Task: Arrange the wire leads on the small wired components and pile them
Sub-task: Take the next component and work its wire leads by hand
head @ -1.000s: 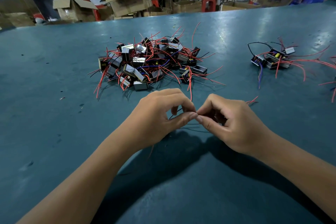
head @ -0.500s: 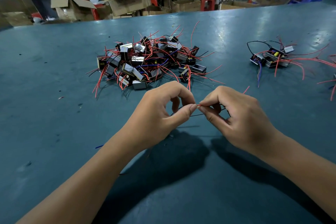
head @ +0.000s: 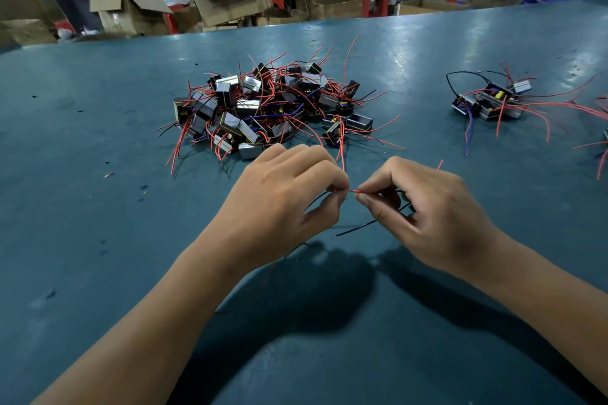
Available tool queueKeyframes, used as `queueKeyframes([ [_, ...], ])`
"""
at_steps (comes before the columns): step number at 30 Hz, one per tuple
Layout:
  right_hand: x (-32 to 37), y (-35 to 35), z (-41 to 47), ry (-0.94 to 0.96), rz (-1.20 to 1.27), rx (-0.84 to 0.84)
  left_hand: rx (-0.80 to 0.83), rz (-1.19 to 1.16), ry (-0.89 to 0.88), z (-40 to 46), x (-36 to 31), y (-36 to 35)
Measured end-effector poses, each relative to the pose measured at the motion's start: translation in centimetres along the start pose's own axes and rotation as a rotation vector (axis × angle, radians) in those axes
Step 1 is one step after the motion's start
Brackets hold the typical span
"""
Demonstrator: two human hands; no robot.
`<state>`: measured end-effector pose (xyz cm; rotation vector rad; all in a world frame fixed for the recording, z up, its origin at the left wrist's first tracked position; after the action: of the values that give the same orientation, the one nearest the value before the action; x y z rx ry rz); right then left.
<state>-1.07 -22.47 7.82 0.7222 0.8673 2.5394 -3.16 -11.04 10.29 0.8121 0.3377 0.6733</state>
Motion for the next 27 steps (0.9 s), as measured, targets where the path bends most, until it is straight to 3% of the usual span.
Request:
queueKeyframes([
  [15, 0.3, -0.1, 0.0, 0.001, -0.006, 0.021, -0.033, -0.033, 0.057, -0.2, 0.8, 0.2],
  [20, 0.0, 0.3, 0.0, -0.026, 0.012, -0.001, -0.058, -0.146, 0.165, -0.6, 2.8, 0.9],
  [27, 0.3, -0.1, 0.0, -0.005, 0.029, 0.021, 0.003, -0.087, 0.024, -0.1, 0.7, -0.4],
])
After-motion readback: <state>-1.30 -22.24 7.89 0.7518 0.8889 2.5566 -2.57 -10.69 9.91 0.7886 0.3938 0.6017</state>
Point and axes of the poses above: each hand's wrist, its own z-axis towards the middle knuckle, its own y-axis out of the back of the hand, x = y × z, the point moved 10 cm from there along z, towards the middle knuckle, and after that the axes turned 1 degree about x, right-handed, at the moved point
